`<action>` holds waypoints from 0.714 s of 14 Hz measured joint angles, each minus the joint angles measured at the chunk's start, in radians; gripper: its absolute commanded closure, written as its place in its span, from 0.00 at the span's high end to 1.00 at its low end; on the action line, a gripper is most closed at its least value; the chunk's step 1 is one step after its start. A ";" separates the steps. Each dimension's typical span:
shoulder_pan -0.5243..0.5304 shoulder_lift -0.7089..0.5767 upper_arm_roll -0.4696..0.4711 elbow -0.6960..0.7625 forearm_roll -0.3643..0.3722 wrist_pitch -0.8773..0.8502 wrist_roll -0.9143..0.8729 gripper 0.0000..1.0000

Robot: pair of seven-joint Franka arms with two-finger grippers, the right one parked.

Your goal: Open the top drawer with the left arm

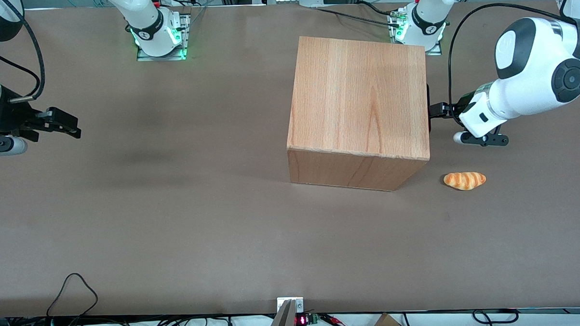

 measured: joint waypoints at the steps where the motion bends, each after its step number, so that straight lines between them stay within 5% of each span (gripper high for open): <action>1: 0.000 0.005 0.000 0.000 0.000 0.000 0.001 1.00; 10: 0.001 0.041 -0.007 0.000 0.000 0.018 0.021 1.00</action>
